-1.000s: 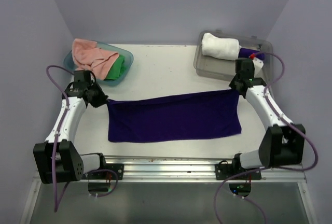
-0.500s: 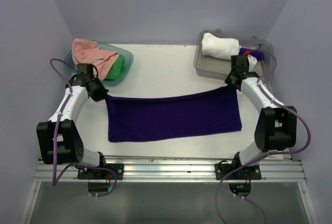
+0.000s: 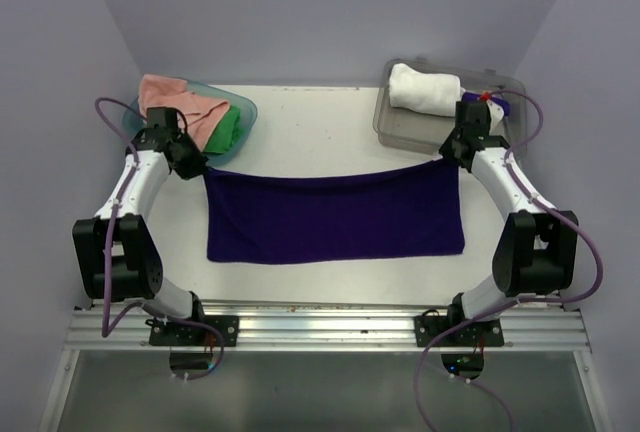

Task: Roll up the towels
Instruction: Flatten the towel, then fold the towel

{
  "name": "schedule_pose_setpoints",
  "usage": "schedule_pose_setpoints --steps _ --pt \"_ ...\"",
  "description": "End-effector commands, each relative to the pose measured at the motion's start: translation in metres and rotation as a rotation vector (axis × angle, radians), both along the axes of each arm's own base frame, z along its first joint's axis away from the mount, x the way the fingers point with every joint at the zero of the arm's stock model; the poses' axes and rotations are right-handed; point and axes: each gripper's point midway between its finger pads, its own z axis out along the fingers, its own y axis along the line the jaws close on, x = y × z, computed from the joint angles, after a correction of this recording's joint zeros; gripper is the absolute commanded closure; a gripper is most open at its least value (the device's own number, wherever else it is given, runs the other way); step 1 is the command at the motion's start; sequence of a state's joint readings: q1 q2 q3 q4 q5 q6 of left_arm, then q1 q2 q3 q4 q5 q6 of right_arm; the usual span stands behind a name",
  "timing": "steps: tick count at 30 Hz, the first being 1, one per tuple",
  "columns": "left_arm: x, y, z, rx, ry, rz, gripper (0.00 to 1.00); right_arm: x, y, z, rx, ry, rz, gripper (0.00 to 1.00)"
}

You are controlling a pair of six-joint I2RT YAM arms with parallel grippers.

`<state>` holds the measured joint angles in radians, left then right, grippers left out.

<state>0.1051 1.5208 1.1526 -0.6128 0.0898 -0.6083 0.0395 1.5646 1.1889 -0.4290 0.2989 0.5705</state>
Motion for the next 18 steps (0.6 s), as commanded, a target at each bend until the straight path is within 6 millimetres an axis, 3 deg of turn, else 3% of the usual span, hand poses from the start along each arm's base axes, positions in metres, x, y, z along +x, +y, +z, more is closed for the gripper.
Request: schedule_pose_setpoints --steps 1,5,9,13,15,16,17,18 --pt "0.028 0.003 0.016 -0.018 -0.079 -0.008 1.00 0.020 0.005 0.029 0.045 -0.090 0.035 1.00" --pt "0.028 0.002 0.008 -0.028 -0.054 -0.016 1.00 0.018 0.005 0.024 0.058 -0.070 0.026 1.00" --pt "0.011 0.005 0.015 0.009 -0.057 -0.021 1.00 0.001 -0.002 0.020 0.062 -0.065 0.002 1.00" --pt "-0.019 0.000 0.023 0.020 -0.067 -0.072 1.00 -0.026 0.003 0.008 0.206 -0.039 0.006 1.00" --pt "-0.039 -0.004 0.009 0.007 -0.027 -0.082 1.00 -0.047 0.003 -0.010 0.206 0.014 -0.006 1.00" --pt "-0.047 -0.006 0.012 0.005 -0.035 -0.085 1.00 -0.054 -0.002 -0.014 0.183 0.026 -0.024 1.00" --pt "-0.059 -0.009 0.000 -0.007 -0.001 -0.085 1.00 -0.062 -0.006 -0.011 0.167 0.017 -0.037 1.00" --pt "-0.065 -0.012 -0.003 -0.022 0.006 -0.096 1.00 -0.074 -0.011 -0.021 0.149 0.048 -0.054 1.00"
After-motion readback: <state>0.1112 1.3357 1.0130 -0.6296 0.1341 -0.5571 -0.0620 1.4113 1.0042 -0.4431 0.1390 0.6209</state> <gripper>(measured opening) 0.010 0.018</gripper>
